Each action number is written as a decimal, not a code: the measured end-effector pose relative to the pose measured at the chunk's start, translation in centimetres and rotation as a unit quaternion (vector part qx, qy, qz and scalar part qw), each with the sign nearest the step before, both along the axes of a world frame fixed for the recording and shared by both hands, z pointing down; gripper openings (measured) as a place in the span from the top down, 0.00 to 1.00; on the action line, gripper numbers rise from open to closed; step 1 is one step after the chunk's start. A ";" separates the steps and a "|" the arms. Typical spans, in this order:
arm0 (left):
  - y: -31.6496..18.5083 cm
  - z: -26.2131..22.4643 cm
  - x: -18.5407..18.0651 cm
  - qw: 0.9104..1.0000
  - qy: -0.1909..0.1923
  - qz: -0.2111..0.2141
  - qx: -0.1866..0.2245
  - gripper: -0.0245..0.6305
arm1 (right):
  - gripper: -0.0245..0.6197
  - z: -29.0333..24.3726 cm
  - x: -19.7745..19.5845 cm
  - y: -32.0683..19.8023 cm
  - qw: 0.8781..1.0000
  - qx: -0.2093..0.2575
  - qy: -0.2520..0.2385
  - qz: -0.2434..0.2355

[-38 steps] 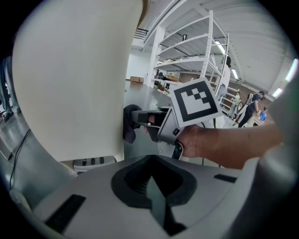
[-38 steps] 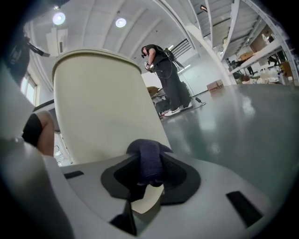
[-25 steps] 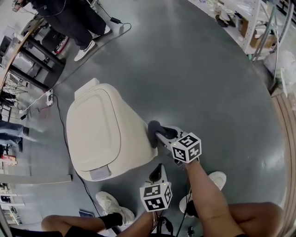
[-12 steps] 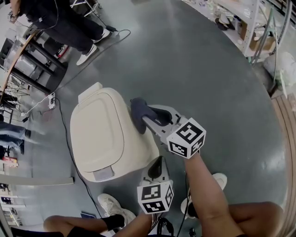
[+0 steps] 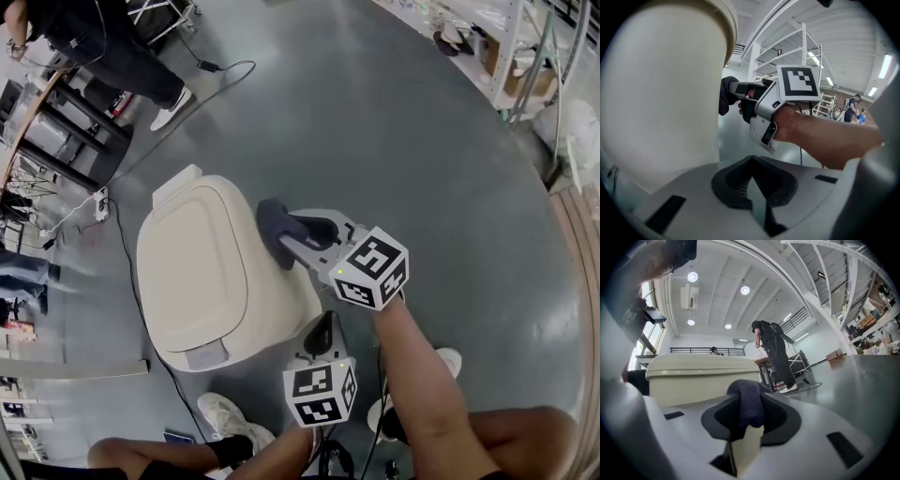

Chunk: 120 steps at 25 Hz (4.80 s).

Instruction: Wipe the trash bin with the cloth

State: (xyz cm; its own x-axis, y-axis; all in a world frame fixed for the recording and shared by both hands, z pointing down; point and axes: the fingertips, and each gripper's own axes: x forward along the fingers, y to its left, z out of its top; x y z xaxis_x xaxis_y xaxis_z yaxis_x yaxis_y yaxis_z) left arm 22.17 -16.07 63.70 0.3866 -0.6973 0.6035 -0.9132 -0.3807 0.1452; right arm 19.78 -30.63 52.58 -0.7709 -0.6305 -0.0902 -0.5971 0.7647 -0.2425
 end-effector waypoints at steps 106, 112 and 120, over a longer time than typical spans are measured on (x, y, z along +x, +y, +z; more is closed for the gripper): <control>1.9 -19.2 -40.5 0.982 0.093 -0.092 0.134 0.97 | 0.81 -4.2 -25.6 18.5 0.939 -0.127 0.110 0.300; 2.4 -17.2 -40.3 0.985 0.097 -0.092 0.112 0.97 | 0.81 -1.8 -25.4 17.0 0.929 -0.134 0.114 0.325; 1.7 -14.7 -41.4 0.988 0.077 -0.099 0.093 0.97 | 0.81 1.6 -25.9 16.1 0.919 -0.153 0.137 0.336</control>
State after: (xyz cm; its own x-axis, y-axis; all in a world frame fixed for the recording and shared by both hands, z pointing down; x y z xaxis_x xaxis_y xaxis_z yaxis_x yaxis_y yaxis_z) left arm -19.19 -14.40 48.96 0.3091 -0.8619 0.4020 -0.9448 -0.2301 0.2331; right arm -6.14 -14.53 54.20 -0.1647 -0.9363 0.3102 -0.9806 0.1215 -0.1539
